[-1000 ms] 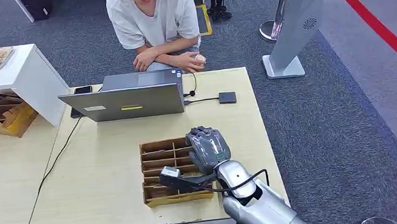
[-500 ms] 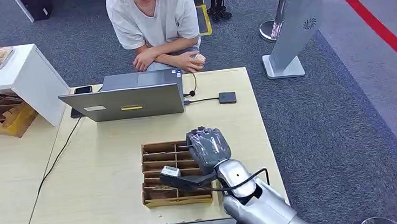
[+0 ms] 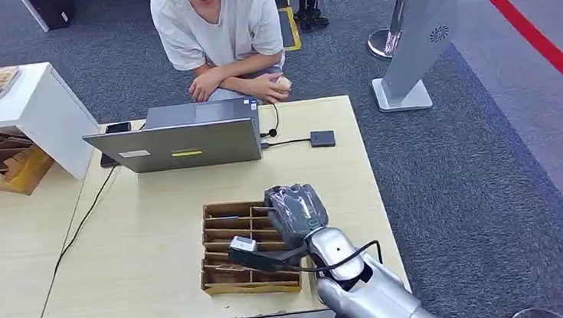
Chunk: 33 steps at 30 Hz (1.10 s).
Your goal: Pass the card to the sensor for recognition and then transmit it.
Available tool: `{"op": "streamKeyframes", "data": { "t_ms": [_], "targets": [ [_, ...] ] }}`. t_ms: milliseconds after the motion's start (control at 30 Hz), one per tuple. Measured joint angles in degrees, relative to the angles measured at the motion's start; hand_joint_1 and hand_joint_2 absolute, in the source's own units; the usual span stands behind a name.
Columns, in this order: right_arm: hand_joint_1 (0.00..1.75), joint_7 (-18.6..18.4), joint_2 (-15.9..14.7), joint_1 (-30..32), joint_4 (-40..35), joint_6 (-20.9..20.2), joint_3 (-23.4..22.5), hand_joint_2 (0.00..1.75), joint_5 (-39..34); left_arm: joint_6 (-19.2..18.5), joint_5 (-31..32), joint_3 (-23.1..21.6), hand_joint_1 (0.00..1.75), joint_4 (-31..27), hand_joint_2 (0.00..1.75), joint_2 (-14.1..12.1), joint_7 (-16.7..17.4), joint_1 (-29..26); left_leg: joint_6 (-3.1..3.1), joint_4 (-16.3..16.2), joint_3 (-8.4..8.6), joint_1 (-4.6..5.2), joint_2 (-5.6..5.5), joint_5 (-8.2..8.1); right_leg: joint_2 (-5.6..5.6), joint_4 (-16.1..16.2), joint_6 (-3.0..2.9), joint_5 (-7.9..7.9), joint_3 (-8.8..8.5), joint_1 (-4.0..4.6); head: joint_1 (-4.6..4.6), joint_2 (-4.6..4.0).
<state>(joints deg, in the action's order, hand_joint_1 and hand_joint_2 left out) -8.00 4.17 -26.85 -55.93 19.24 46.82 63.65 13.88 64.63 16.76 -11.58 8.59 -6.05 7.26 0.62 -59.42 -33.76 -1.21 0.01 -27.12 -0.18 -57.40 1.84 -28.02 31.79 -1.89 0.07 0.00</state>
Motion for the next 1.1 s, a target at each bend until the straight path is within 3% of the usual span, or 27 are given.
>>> {"op": "streamKeyframes", "data": {
  "t_ms": [300,667,1100],
  "targets": [
    [1.75,1.2,0.0,0.9,-0.4,3.0,-0.3,1.75,0.8,0.0,-0.4,-0.4,0.0,0.0,0.0,0.0,0.0,0.0,0.0,0.0,-0.01,0.0,0.0,0.0,0.0,0.0,0.0,0.0,0.01,0.0,0.0,0.0],
    [1.75,1.6,-0.1,1.8,-3.3,3.7,-1.1,1.75,1.2,0.0,-0.9,-0.7,0.0,0.0,0.0,0.0,0.0,0.0,0.0,0.0,-0.01,0.0,0.0,0.0,0.0,0.0,0.0,0.0,0.02,0.0,0.0,0.0],
    [1.75,1.7,-1.9,3.7,-15.4,4.8,-2.5,1.75,3.0,1.1,-2.5,-0.9,0.0,0.0,0.0,-0.1,-0.1,-0.1,0.0,0.0,-0.02,0.0,0.0,0.0,0.0,0.0,0.0,0.0,0.03,0.0,0.0,0.0]
  ]
}}
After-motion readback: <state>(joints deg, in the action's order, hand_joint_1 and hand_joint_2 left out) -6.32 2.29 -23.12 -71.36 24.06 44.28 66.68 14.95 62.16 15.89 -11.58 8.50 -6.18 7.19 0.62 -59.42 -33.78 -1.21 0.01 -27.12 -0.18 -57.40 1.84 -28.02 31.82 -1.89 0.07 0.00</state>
